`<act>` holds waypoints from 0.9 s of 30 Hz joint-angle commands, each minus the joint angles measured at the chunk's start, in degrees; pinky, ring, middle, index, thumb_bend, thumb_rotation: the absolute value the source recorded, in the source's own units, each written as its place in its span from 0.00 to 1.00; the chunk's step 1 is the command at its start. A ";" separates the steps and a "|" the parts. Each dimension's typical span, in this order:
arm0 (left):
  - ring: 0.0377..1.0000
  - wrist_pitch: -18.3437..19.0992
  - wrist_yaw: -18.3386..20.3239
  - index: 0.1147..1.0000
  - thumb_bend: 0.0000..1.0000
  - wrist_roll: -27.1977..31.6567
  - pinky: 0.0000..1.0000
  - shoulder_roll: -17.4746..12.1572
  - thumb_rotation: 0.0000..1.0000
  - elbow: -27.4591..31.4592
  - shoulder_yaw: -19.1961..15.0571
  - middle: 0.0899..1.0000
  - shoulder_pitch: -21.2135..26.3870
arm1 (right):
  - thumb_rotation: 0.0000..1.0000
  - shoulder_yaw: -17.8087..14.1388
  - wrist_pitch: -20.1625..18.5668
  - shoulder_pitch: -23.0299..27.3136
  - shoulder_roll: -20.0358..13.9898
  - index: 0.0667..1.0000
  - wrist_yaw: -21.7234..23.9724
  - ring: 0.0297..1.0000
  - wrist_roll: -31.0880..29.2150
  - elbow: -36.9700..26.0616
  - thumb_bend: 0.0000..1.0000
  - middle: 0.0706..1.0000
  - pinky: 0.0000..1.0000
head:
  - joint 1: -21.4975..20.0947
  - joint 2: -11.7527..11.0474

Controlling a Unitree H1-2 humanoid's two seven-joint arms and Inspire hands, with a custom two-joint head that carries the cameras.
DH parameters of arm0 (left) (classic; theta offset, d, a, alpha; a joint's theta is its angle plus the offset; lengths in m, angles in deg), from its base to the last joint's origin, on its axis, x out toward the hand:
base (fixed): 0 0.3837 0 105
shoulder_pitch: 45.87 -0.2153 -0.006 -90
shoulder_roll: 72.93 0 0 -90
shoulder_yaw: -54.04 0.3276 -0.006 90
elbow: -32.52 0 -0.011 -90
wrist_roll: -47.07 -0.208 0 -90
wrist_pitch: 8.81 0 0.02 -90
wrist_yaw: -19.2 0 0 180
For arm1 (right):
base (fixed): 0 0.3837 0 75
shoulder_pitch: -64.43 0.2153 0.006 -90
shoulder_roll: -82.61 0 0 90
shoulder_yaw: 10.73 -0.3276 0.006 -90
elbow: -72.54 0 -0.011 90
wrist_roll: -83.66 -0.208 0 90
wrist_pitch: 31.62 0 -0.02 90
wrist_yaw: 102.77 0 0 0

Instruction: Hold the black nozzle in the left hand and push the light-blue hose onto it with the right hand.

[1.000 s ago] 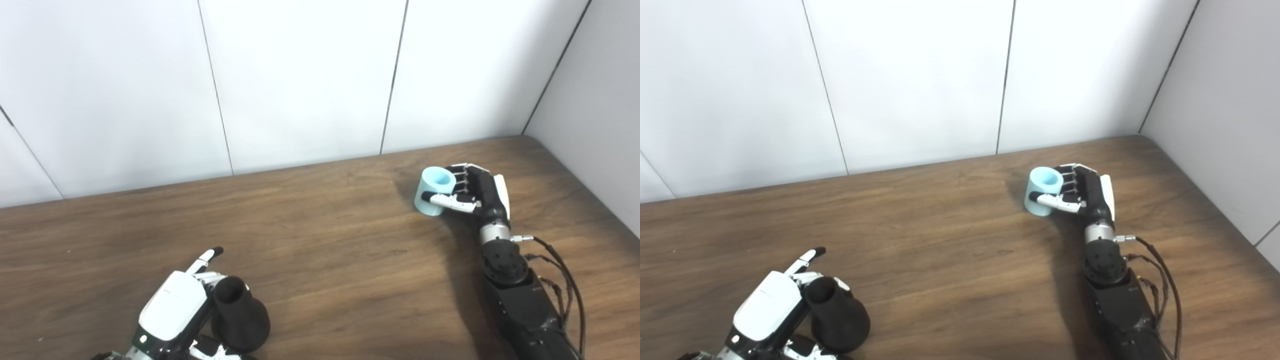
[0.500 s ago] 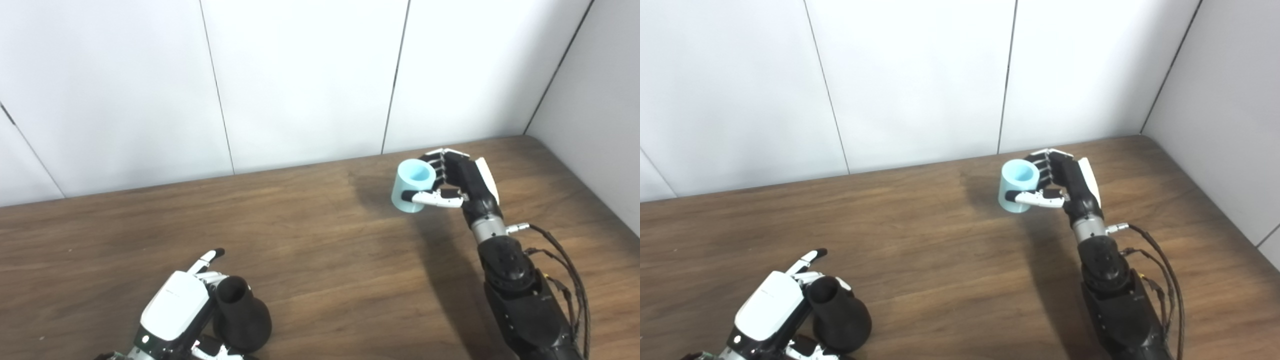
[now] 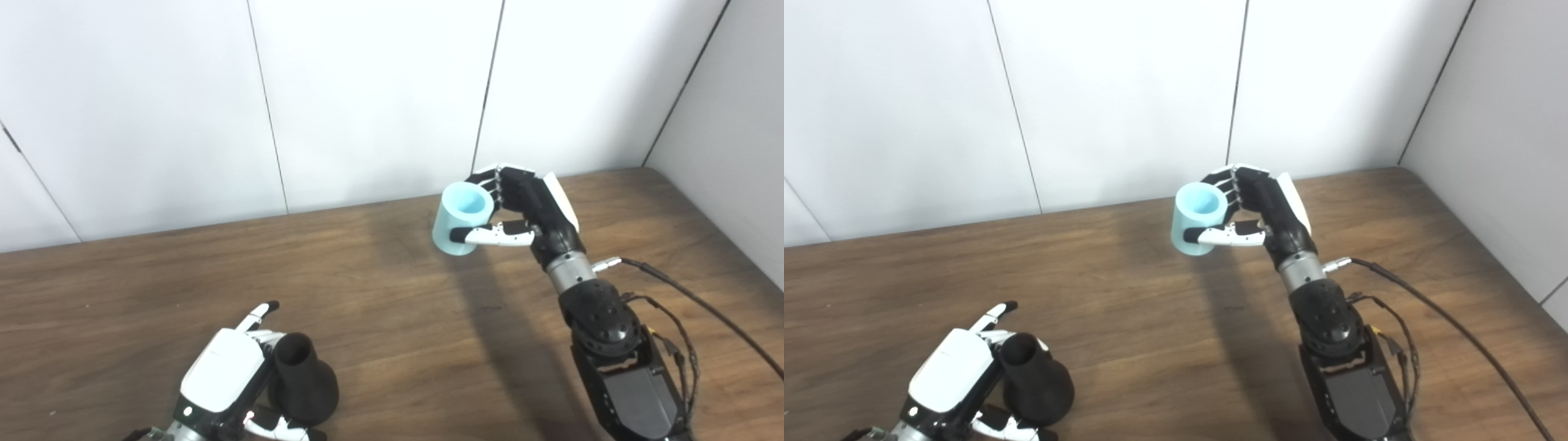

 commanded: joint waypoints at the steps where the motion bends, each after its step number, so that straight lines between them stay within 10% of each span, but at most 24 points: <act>1: 0.53 0.30 7.75 0.43 0.52 -3.38 0.90 0.59 0.00 -1.58 4.24 0.42 -3.05 | 0.00 0.67 -1.06 3.17 0.65 0.49 1.22 0.40 -1.34 -4.81 0.52 0.42 0.33 | 0.30 0.05; 10: 0.52 1.85 7.36 0.43 0.52 -4.67 0.89 2.24 0.00 -1.57 4.88 0.42 -2.96 | 0.00 4.33 -14.34 4.67 6.05 0.46 4.35 0.41 -5.73 -15.30 0.52 0.43 0.32 | 4.82 0.89; 27: 0.53 5.60 8.16 0.44 0.52 -6.79 0.91 4.28 0.00 -3.21 7.70 0.42 -1.57 | 0.00 12.89 -16.02 7.12 4.30 0.49 1.87 0.40 -14.75 -23.21 0.52 0.40 0.29 | 10.00 1.54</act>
